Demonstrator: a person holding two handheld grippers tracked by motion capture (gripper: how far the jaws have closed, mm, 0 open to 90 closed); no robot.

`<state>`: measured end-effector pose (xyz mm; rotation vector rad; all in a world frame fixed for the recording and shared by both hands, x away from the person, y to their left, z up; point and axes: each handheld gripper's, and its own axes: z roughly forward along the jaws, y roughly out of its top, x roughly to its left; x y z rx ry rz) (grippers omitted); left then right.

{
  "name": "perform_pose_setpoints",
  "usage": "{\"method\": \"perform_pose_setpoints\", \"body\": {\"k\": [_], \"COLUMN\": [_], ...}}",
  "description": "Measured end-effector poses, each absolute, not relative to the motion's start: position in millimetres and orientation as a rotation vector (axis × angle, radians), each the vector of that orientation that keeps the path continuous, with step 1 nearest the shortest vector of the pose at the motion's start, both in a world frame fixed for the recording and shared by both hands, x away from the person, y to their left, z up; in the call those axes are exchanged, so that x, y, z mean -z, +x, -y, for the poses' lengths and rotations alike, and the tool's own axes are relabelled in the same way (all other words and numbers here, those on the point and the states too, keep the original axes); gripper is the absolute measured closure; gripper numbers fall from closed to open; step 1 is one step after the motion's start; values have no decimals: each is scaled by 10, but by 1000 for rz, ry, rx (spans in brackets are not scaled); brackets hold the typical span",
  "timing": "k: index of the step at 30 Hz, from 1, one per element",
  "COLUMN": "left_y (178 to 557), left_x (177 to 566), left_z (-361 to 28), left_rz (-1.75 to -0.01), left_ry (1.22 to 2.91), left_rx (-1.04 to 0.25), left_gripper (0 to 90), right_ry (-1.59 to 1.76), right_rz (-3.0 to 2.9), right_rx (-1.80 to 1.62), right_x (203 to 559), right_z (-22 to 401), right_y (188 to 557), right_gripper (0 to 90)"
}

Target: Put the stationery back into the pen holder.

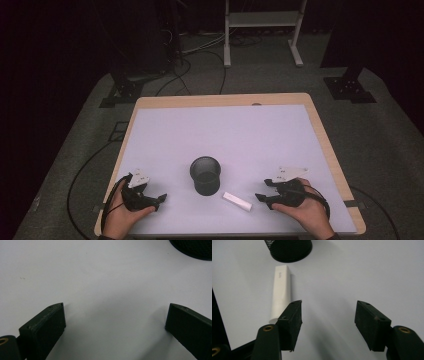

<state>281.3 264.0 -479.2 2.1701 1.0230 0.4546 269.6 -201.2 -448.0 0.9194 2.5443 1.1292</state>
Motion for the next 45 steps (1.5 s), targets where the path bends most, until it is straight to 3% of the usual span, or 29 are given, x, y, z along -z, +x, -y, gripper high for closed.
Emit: {"method": "perform_pose_setpoints", "body": {"k": [33, 40, 45], "left_y": [2815, 2815, 2815], "left_x": [4793, 4794, 4794], "left_z": [-2643, -2643, -2643], "left_rz": [-1023, -1024, -1024], "left_ry": [2169, 2168, 2168], "left_rx": [-452, -452, -452], "left_gripper": [21, 21, 21], "right_ry": [785, 762, 761], "right_rz": [-2666, -2663, -2648], "right_rx": [-1111, -1101, -1089], "right_x": [4687, 4723, 4719], "right_z": [1608, 1578, 1599], "right_y": [2495, 2468, 2462], "right_gripper": [398, 442, 543]}}
